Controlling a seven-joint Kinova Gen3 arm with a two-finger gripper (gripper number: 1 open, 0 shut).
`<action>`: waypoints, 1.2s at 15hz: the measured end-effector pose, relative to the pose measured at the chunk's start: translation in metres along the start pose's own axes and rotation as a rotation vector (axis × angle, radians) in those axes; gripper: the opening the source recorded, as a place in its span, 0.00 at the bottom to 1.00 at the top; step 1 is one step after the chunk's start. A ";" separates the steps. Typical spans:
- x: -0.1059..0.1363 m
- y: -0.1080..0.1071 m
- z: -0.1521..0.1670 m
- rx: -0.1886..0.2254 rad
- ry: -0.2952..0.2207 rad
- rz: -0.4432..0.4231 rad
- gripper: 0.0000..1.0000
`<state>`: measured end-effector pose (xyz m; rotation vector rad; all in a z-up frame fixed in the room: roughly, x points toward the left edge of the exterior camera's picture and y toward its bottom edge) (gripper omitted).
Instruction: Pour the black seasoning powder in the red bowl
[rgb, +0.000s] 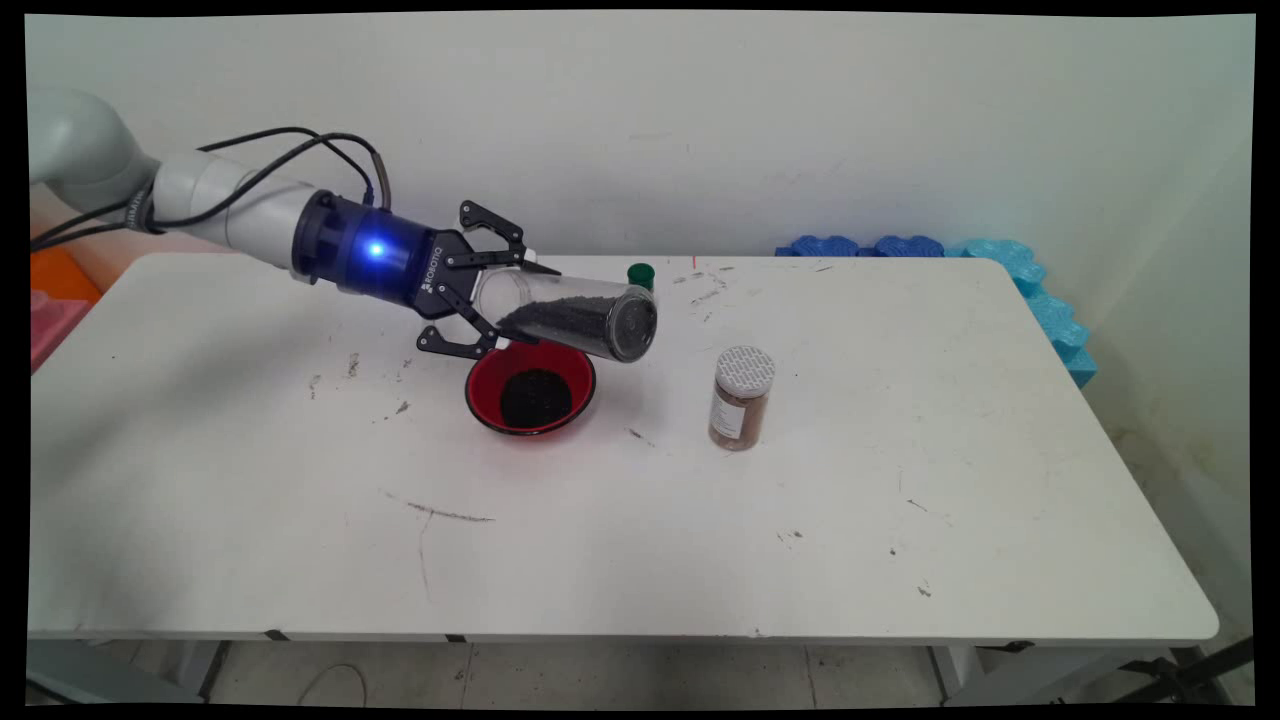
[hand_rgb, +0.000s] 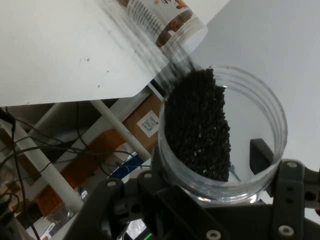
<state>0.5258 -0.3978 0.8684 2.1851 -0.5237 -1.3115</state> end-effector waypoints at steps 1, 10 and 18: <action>0.001 0.000 0.000 -0.001 -0.002 -0.005 0.00; 0.008 0.000 0.006 -0.010 -0.012 -0.030 0.00; 0.011 0.000 0.010 -0.017 -0.016 -0.050 0.00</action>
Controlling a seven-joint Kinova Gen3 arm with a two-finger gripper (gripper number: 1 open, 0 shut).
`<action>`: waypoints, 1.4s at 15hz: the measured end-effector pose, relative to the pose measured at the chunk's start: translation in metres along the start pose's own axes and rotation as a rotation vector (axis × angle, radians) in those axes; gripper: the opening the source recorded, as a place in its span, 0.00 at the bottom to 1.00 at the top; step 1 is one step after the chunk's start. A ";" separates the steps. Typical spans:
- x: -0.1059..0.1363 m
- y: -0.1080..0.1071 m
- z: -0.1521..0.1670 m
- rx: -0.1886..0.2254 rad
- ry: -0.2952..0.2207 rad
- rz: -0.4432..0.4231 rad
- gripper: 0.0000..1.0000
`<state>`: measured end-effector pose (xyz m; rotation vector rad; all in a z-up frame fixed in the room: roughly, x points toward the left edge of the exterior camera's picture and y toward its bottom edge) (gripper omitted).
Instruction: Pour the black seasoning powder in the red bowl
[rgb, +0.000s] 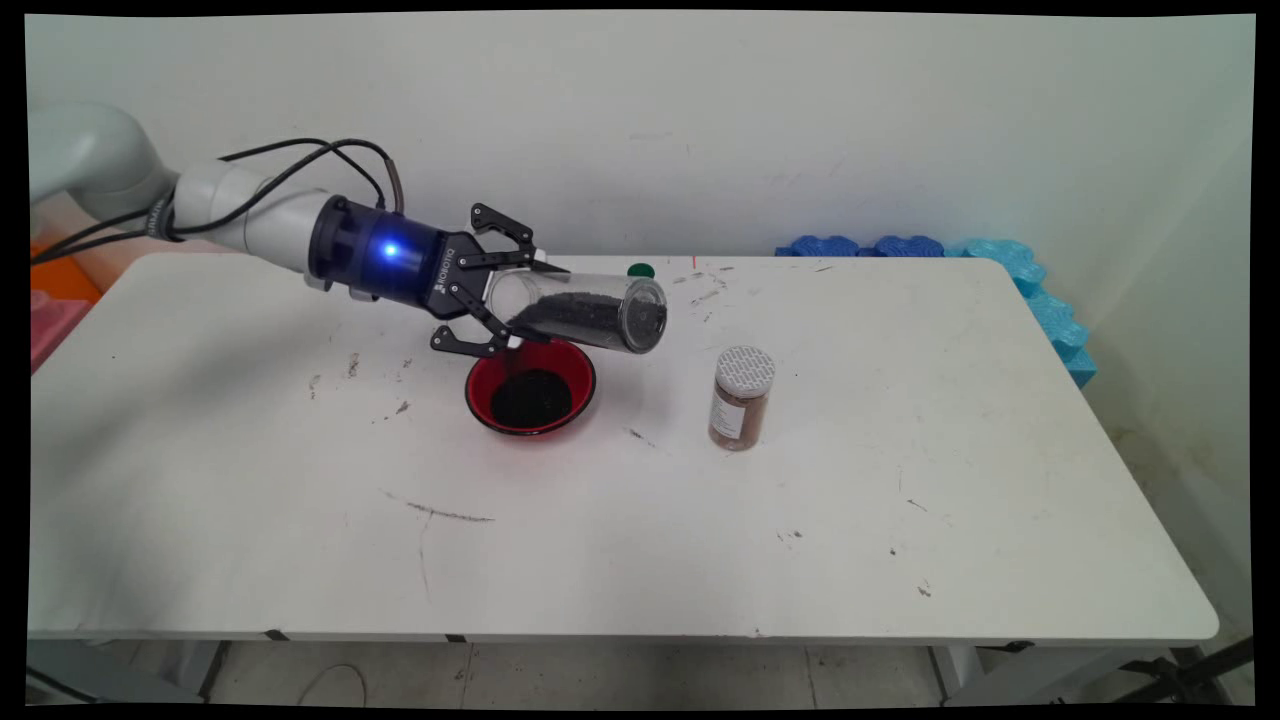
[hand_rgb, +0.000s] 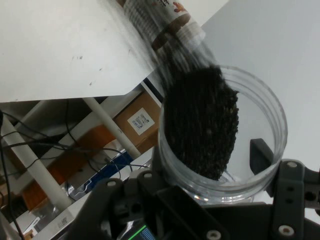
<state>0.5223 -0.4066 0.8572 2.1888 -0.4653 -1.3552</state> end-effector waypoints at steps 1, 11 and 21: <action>0.000 0.000 0.001 0.000 0.000 -0.002 0.00; 0.003 0.000 0.003 -0.005 0.007 -0.009 0.00; 0.006 -0.001 0.004 -0.002 0.017 0.001 0.00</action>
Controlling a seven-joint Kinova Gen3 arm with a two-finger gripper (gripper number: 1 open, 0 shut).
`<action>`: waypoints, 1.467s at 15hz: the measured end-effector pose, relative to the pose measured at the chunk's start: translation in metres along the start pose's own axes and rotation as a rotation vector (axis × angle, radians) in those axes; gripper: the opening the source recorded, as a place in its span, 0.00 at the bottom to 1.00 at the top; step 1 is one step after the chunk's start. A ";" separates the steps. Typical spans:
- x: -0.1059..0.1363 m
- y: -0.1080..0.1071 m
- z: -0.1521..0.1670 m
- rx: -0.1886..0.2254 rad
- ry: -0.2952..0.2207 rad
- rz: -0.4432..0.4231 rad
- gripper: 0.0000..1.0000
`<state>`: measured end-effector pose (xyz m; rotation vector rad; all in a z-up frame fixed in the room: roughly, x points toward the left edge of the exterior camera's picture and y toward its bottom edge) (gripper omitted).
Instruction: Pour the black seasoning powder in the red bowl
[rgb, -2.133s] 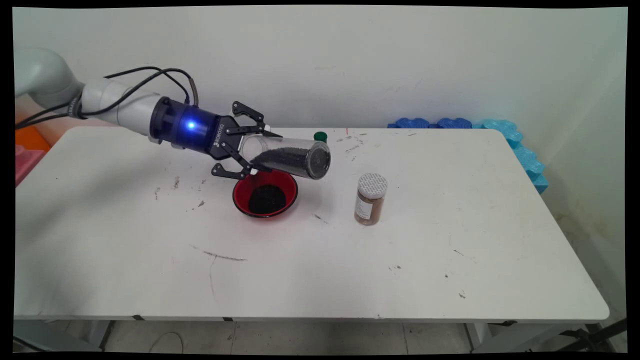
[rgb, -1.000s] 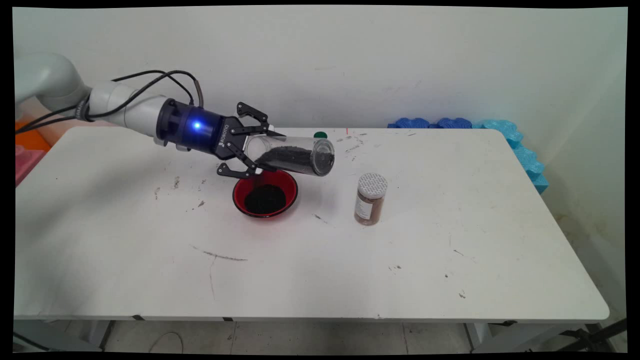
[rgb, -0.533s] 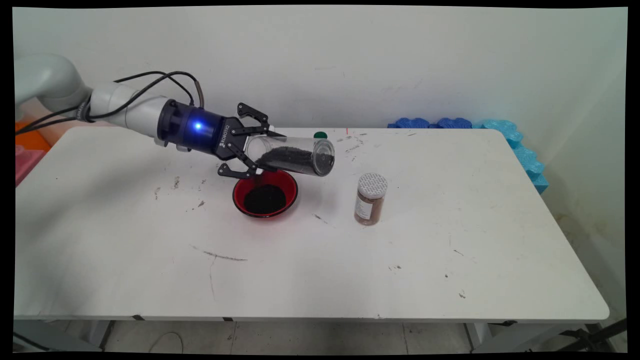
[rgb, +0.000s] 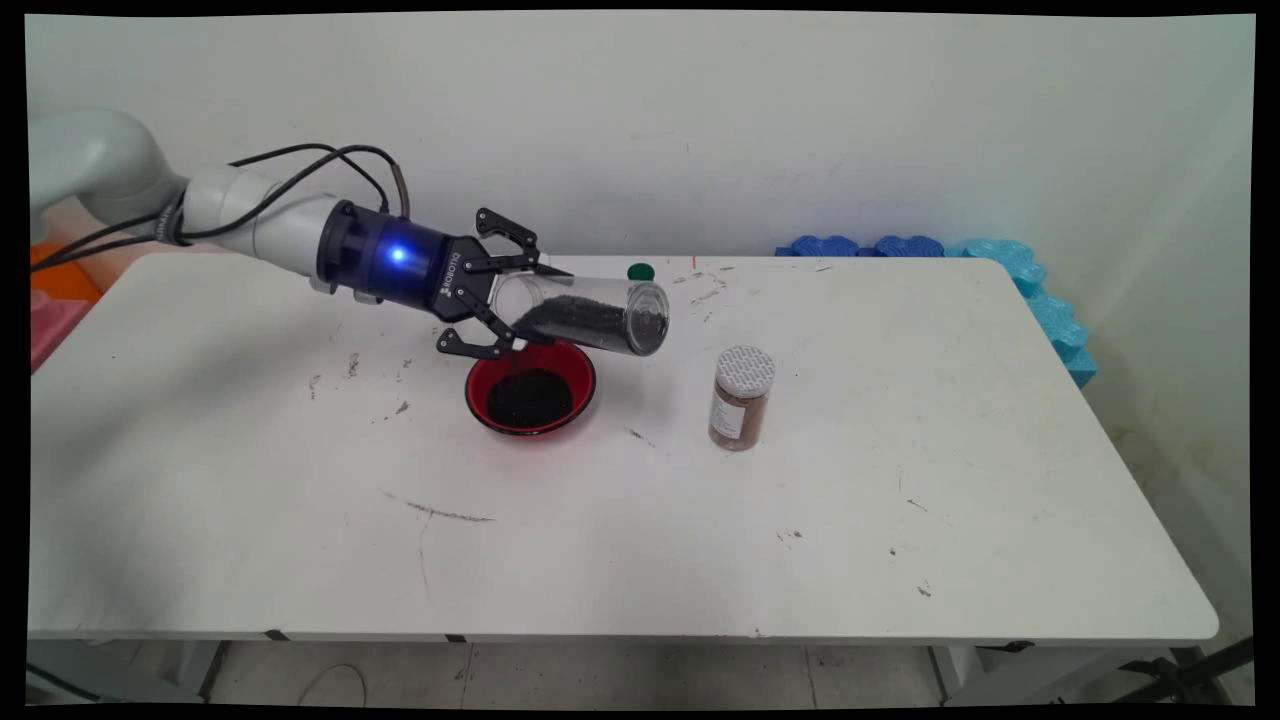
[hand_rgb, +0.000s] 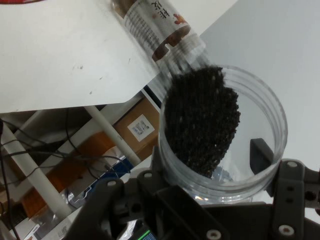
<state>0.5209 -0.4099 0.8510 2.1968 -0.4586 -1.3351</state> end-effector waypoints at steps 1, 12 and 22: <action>0.000 0.000 0.000 0.000 0.001 0.002 0.00; 0.000 0.003 0.000 -0.007 0.022 0.021 0.00; -0.006 0.003 0.003 -0.030 0.013 -0.026 0.00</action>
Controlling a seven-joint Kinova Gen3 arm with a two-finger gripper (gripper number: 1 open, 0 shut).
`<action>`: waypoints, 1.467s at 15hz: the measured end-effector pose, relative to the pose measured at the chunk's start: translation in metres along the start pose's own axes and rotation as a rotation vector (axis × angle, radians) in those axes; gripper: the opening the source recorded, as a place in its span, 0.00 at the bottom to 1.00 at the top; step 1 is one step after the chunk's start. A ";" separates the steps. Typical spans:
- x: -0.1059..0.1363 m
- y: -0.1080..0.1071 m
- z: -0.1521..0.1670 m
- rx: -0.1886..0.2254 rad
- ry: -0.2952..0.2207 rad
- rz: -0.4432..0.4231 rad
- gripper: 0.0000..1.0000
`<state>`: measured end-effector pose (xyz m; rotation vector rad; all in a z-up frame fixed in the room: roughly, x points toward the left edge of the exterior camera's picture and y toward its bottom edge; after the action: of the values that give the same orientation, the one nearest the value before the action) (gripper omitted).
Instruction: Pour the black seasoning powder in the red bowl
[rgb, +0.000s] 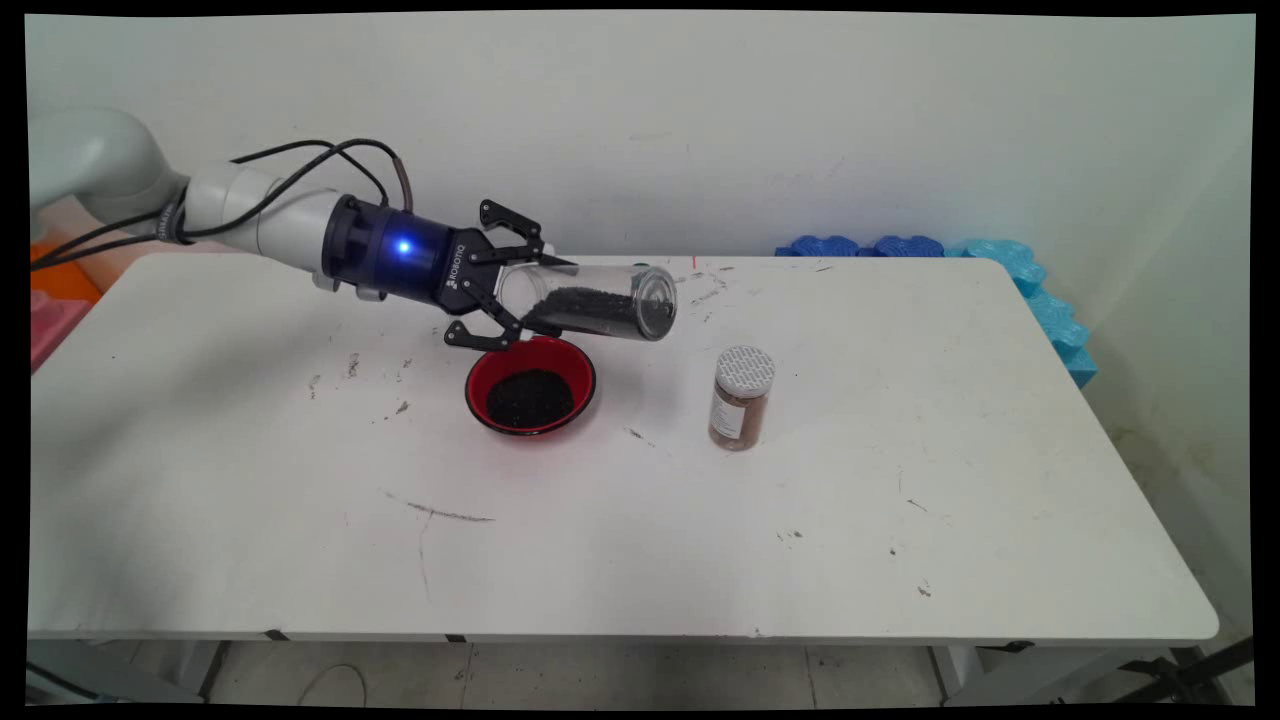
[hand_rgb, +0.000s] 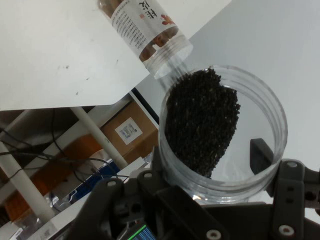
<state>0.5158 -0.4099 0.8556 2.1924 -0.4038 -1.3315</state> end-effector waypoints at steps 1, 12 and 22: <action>-0.001 0.000 0.000 -0.002 -0.002 -0.005 0.00; -0.006 0.000 0.003 -0.009 -0.004 -0.027 0.00; -0.008 0.003 0.004 0.017 0.026 0.171 0.00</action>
<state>0.5083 -0.4095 0.8619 2.1345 -0.5805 -1.2104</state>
